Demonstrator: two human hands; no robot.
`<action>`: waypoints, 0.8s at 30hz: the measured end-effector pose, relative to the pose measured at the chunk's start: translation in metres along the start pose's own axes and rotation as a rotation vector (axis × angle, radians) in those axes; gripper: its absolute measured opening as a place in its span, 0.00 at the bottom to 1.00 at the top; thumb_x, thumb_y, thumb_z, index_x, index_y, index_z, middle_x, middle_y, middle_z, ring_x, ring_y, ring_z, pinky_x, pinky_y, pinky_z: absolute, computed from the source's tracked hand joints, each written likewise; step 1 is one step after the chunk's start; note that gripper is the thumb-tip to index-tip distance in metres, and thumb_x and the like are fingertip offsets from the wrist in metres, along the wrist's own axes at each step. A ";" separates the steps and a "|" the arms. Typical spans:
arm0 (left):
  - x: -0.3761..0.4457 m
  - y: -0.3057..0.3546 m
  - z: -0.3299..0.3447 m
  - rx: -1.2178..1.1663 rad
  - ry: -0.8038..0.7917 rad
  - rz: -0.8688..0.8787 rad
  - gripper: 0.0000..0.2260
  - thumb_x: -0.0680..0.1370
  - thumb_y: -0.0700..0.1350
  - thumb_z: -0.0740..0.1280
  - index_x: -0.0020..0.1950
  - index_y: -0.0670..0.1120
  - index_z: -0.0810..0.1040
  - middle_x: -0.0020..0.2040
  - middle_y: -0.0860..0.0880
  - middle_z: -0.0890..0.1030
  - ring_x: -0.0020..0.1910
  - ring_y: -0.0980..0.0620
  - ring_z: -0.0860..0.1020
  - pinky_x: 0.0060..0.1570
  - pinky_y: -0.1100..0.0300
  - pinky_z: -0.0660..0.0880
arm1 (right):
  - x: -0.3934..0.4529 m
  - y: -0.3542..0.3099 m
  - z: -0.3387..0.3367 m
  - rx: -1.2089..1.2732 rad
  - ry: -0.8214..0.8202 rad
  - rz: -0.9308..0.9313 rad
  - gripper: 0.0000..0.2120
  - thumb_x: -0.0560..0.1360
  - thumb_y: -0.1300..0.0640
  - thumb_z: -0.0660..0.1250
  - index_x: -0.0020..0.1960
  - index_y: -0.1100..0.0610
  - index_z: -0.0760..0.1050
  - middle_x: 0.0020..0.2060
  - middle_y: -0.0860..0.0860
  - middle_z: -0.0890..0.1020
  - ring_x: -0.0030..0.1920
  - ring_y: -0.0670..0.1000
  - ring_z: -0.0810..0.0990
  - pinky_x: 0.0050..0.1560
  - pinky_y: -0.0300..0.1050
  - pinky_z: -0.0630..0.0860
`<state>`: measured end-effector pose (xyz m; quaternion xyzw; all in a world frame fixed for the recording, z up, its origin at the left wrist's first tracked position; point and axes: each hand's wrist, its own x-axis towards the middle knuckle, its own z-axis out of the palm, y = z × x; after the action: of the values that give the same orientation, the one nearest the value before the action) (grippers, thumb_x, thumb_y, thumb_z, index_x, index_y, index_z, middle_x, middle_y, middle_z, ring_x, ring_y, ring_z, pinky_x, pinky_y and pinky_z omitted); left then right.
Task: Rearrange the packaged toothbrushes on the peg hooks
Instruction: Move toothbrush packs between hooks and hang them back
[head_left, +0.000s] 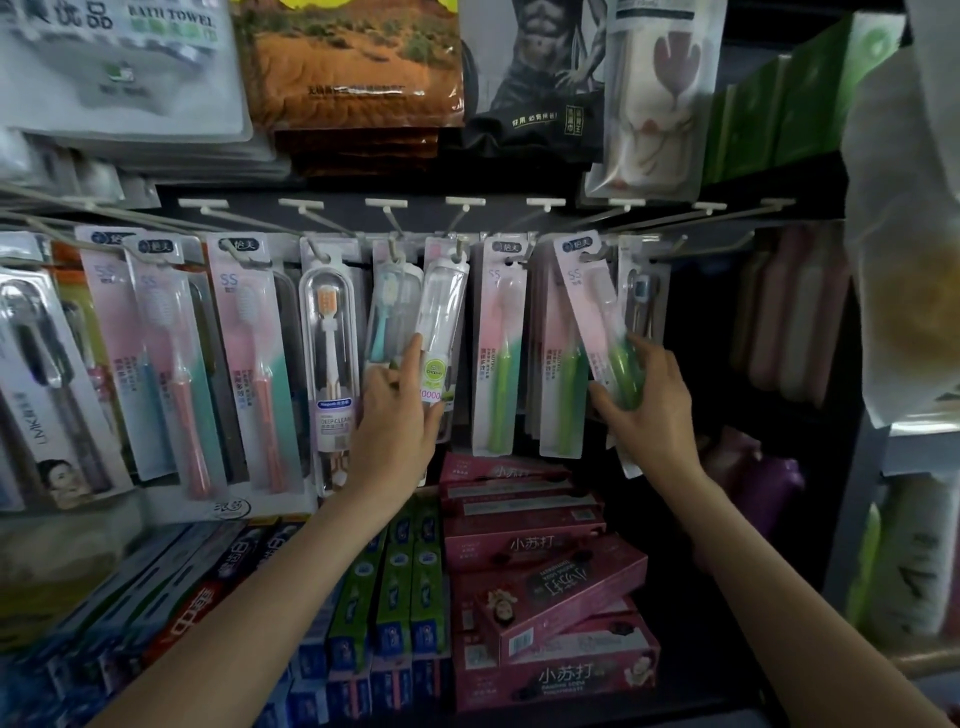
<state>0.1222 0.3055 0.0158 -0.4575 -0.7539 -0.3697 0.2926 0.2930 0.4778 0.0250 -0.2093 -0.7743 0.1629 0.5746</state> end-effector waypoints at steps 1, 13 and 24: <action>0.000 0.001 0.001 -0.004 0.001 -0.006 0.33 0.77 0.44 0.63 0.76 0.48 0.47 0.55 0.42 0.65 0.46 0.48 0.71 0.46 0.57 0.71 | 0.000 -0.002 0.002 -0.027 -0.009 -0.004 0.28 0.72 0.57 0.70 0.68 0.61 0.64 0.62 0.58 0.71 0.61 0.55 0.72 0.56 0.40 0.66; -0.003 0.005 -0.005 0.023 0.010 -0.004 0.32 0.78 0.43 0.63 0.76 0.47 0.48 0.56 0.41 0.66 0.46 0.51 0.68 0.44 0.61 0.65 | -0.013 -0.021 0.012 -0.044 0.018 0.062 0.27 0.75 0.54 0.66 0.70 0.60 0.61 0.65 0.57 0.66 0.60 0.57 0.71 0.57 0.50 0.69; -0.007 0.016 -0.003 -0.017 0.010 -0.010 0.31 0.78 0.46 0.61 0.76 0.47 0.47 0.56 0.41 0.66 0.47 0.47 0.72 0.42 0.60 0.67 | -0.012 -0.020 0.005 -0.142 -0.029 0.060 0.27 0.75 0.53 0.66 0.69 0.60 0.61 0.64 0.57 0.67 0.56 0.58 0.73 0.46 0.43 0.66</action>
<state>0.1398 0.3045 0.0168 -0.4545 -0.7514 -0.3799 0.2906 0.2886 0.4541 0.0234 -0.2702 -0.7855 0.1278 0.5420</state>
